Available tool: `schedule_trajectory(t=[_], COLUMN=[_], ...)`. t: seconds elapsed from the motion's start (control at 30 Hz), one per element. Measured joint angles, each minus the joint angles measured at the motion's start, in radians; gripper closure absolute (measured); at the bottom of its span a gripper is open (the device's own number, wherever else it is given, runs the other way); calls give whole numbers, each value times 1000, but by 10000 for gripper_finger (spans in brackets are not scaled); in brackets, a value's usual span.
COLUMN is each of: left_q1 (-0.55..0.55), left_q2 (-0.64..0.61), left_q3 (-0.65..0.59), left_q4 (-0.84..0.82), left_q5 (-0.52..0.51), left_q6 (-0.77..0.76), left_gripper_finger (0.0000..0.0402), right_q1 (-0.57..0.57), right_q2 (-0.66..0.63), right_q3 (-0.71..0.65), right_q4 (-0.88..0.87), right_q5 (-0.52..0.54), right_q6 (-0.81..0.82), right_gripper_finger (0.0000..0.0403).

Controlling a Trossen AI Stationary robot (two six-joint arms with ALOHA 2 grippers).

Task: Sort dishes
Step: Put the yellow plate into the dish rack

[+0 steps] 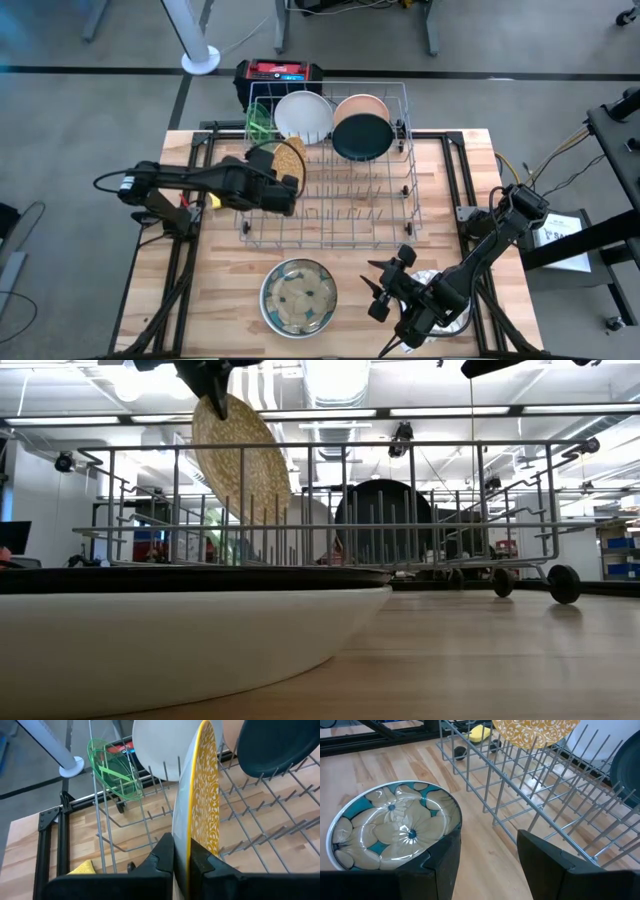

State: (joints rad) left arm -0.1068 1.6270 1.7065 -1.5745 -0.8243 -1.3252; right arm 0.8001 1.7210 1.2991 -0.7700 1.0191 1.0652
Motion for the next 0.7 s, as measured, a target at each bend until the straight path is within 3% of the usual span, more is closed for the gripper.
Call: schedule_trajectory(t=[0.7], left_q1=[-10], left_q2=[2], left_q3=[16], left_q4=[-3], left_q5=[32], left_q6=[-23], left_gripper_finger=[400], right_q1=[-3], right_q2=[15], right_q3=[0], right_q4=[17], right_q5=[0], right_q6=[0], right_gripper_finger=[217])
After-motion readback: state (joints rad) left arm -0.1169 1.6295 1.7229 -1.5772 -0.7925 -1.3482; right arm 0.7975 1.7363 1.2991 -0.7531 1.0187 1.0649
